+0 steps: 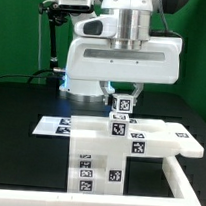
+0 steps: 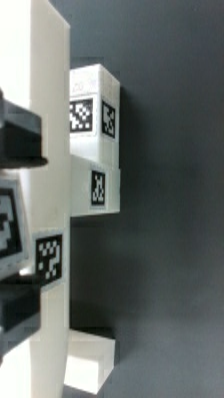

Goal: Assemble chair

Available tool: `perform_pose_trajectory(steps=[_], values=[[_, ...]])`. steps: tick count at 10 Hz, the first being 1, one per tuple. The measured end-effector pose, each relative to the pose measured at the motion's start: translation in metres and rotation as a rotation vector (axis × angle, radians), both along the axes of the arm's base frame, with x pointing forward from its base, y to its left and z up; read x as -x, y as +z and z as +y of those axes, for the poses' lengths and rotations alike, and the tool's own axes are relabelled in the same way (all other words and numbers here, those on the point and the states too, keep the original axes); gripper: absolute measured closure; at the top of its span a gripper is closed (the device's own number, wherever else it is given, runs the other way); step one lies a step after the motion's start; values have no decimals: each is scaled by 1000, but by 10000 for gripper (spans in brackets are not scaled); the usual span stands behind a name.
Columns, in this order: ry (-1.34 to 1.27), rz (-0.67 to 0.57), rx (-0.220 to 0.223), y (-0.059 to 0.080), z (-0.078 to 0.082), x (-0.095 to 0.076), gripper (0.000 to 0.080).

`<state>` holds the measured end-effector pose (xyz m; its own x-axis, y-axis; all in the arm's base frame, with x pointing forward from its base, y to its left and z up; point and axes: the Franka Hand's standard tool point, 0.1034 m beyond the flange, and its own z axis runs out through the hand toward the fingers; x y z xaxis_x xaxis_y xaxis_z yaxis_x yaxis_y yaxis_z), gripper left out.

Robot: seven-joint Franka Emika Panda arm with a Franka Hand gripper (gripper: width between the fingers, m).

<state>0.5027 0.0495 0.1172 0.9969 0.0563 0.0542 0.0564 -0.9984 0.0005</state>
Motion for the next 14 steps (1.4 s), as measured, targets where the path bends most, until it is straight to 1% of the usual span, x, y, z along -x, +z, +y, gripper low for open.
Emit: perform_pose_trajectory(steps=[2, 4, 7, 8, 9, 11, 14], values=[[0, -2, 0, 0, -2, -1, 515], [15, 10, 1, 2, -9, -5, 515], [29, 12, 3, 1, -10, -4, 515], [53, 20, 4, 1, -16, -5, 515], [57, 23, 5, 2, -19, -8, 515], [63, 23, 7, 3, -20, -12, 515], [63, 28, 8, 0, -16, -11, 515]])
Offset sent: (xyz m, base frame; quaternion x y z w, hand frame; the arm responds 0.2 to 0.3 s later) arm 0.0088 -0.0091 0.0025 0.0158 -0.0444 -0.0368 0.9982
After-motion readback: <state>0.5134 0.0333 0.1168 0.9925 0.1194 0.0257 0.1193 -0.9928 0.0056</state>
